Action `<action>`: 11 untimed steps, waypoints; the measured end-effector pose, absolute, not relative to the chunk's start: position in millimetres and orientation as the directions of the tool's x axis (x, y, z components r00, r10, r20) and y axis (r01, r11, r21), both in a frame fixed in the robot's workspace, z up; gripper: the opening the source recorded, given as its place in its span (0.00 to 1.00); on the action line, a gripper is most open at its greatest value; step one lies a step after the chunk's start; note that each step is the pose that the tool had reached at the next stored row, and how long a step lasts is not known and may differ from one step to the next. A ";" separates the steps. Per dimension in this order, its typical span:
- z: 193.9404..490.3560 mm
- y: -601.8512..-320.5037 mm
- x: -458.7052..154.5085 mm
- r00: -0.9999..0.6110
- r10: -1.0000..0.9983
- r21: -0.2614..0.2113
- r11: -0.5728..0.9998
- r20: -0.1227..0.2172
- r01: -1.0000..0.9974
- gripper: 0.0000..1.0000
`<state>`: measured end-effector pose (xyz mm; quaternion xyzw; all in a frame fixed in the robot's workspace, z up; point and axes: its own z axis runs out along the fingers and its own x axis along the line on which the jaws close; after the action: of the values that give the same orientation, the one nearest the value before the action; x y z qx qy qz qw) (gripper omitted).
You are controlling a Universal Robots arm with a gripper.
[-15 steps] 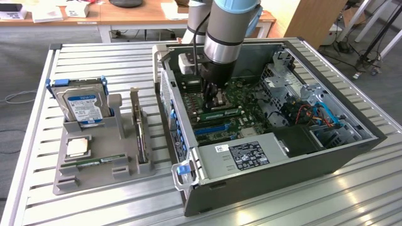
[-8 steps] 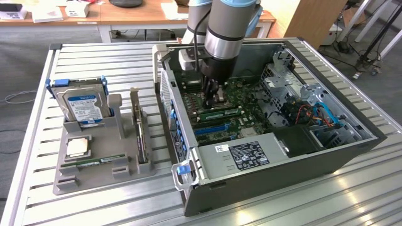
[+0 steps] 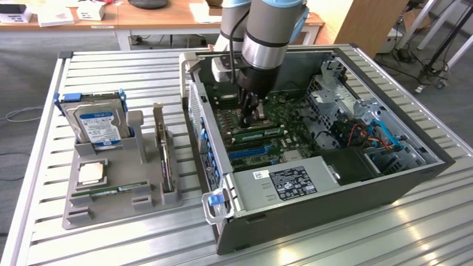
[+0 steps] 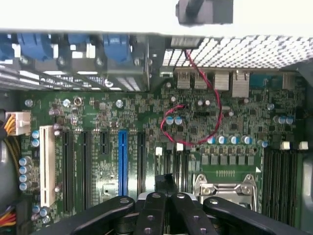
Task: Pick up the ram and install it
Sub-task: 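Press down the ram until it locks into place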
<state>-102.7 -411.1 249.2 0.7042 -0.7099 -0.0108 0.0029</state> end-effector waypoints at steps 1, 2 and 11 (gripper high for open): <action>249.2 -411.1 -99.8 -0.008 -1.000 0.019 0.008 -0.011 -1.000 0.11; 249.2 -411.1 -97.0 -0.008 -1.000 0.020 0.008 -0.011 -1.000 0.11; 249.2 -411.1 -71.7 -0.008 -1.000 0.020 0.008 -0.011 -1.000 0.11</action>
<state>-71.7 -411.1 249.2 0.7042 -0.7099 -0.0113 0.0031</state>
